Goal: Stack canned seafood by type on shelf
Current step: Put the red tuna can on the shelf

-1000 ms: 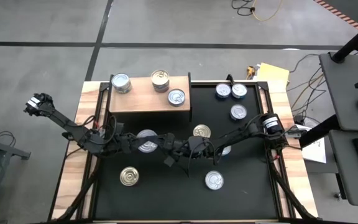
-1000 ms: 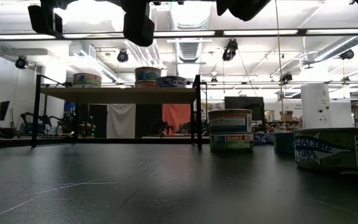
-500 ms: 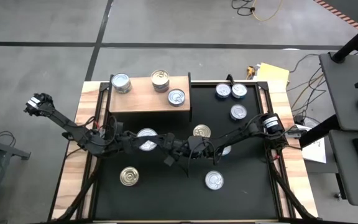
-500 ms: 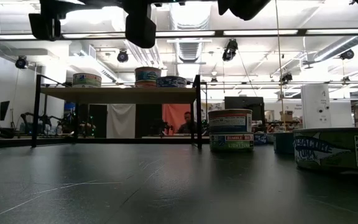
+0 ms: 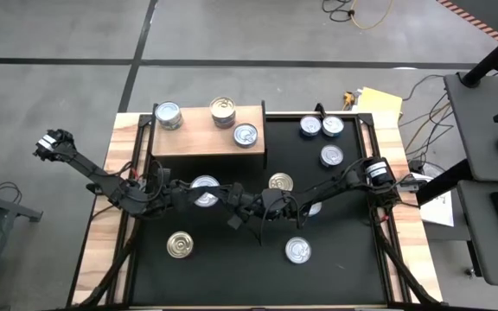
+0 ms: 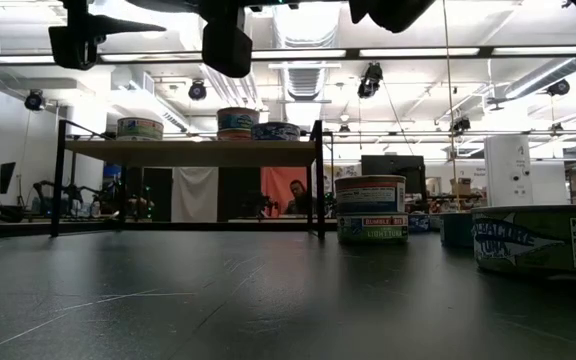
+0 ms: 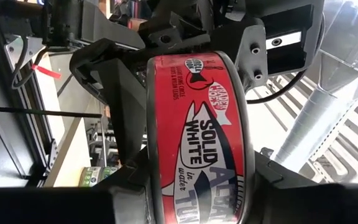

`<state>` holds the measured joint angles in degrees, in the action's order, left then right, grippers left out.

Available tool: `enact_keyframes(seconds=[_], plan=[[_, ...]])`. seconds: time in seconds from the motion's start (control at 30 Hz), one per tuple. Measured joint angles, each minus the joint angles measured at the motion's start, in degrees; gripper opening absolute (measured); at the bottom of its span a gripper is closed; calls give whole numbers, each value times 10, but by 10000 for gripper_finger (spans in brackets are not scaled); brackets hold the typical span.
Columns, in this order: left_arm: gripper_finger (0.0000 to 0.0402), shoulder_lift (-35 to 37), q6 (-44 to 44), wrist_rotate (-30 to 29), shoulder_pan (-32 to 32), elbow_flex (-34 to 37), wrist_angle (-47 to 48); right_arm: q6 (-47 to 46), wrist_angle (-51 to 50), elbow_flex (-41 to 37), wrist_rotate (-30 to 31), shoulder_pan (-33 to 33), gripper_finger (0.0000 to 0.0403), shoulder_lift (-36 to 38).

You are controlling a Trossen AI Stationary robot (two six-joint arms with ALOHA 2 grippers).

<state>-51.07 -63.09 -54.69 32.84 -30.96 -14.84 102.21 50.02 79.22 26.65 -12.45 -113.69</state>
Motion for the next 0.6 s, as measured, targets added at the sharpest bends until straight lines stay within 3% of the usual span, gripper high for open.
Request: enact_keyframes(seconds=[0.13,0.27,0.43,0.6], plan=[[275,0,-7,-3,0,0,-1,0,2,0,2,2,130,0],[287,0,-15,-3,0,0,-4,-6,3,0,2,6,159,0],[288,1,-17,-5,0,0,-4,-26,0,0,4,7,188,2],[289,4,-19,-8,0,0,-3,-23,12,0,16,8,193,4]])
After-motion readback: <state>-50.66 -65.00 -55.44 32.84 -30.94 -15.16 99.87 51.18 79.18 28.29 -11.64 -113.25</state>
